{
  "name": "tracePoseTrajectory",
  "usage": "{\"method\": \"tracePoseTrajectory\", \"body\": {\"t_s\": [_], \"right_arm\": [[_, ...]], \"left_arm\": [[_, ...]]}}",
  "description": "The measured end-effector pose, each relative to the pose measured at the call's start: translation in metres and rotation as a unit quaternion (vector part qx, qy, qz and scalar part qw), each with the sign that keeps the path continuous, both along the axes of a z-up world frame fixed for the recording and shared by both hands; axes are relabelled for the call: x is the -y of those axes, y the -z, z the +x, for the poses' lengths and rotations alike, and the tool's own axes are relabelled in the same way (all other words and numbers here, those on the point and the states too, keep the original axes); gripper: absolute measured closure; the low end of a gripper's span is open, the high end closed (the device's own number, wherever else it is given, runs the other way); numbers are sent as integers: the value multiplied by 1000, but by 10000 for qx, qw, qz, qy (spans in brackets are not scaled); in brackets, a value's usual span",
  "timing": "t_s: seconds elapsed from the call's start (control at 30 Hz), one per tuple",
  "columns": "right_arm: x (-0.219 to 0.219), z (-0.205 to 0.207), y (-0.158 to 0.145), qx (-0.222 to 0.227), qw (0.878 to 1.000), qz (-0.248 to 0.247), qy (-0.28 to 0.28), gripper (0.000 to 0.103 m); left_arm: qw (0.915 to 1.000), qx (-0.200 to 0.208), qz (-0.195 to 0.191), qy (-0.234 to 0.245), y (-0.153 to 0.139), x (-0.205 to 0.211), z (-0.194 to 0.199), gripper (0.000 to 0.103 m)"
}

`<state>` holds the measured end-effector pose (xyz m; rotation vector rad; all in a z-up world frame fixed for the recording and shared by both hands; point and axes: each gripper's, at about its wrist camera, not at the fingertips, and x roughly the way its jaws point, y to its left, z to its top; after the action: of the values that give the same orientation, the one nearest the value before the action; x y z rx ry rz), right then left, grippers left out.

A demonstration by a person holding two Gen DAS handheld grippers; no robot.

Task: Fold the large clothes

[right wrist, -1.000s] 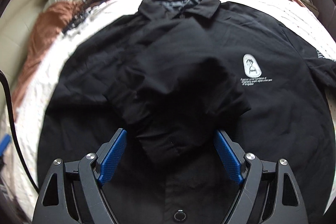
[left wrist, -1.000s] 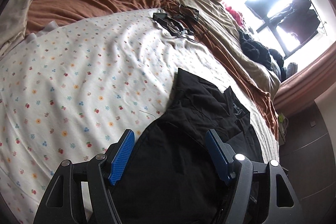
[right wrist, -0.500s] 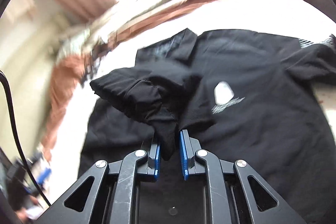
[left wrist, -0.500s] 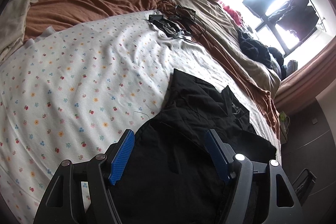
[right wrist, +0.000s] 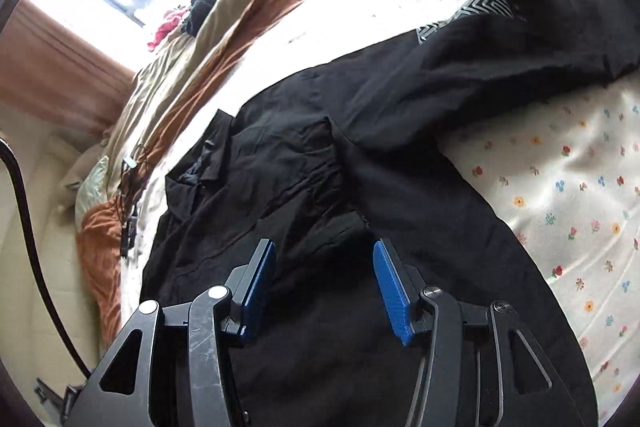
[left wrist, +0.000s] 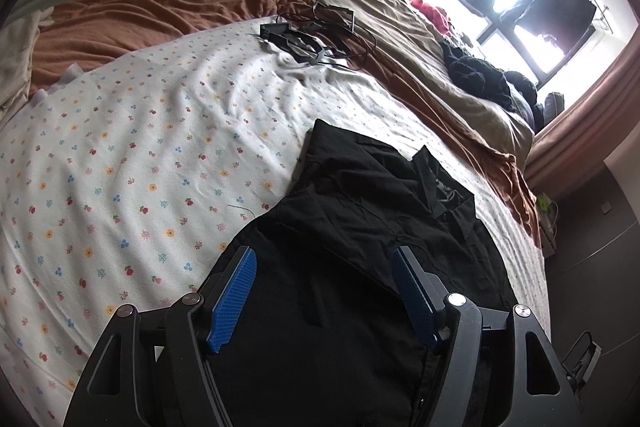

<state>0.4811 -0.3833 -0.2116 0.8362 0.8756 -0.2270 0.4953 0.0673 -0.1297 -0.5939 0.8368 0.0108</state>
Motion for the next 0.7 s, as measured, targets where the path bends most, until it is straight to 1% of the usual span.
{"method": "tracePoseTrajectory", "body": {"t_s": [0.07,0.1,0.17,0.23,0.33,0.47,0.57,0.6,0.63,0.67,0.7], "right_arm": [[-1,7,13,-113,9997,199,-82,52],[-1,11,19,-81,9993,330,-126,52],[0,17,27,-6,9990,411,-195,58],[-2,26,33,8,9989,384,-286,81],[2,36,38,206,9981,471,-337,87],[5,48,37,344,9982,368,-325,87],[5,47,39,158,9984,489,-242,86],[7,45,37,154,9981,558,-203,83],[8,43,36,143,9980,591,-167,72],[10,39,32,176,9980,604,-117,65],[14,33,26,264,9980,575,-41,51]], "left_arm": [[10000,-64,54,25,6,4,5,32],[9999,-90,46,33,9,6,8,32],[9999,-108,30,44,14,9,12,32],[9999,-118,76,63,17,13,17,32],[9995,-178,187,153,23,19,22,32],[9992,-244,261,161,27,19,24,32],[9995,-207,214,117,28,17,22,31],[9995,-181,225,115,27,18,22,31],[9995,-144,247,117,26,19,21,31],[9995,-103,277,110,24,20,21,31],[9994,-49,322,80,22,22,19,31]]}}
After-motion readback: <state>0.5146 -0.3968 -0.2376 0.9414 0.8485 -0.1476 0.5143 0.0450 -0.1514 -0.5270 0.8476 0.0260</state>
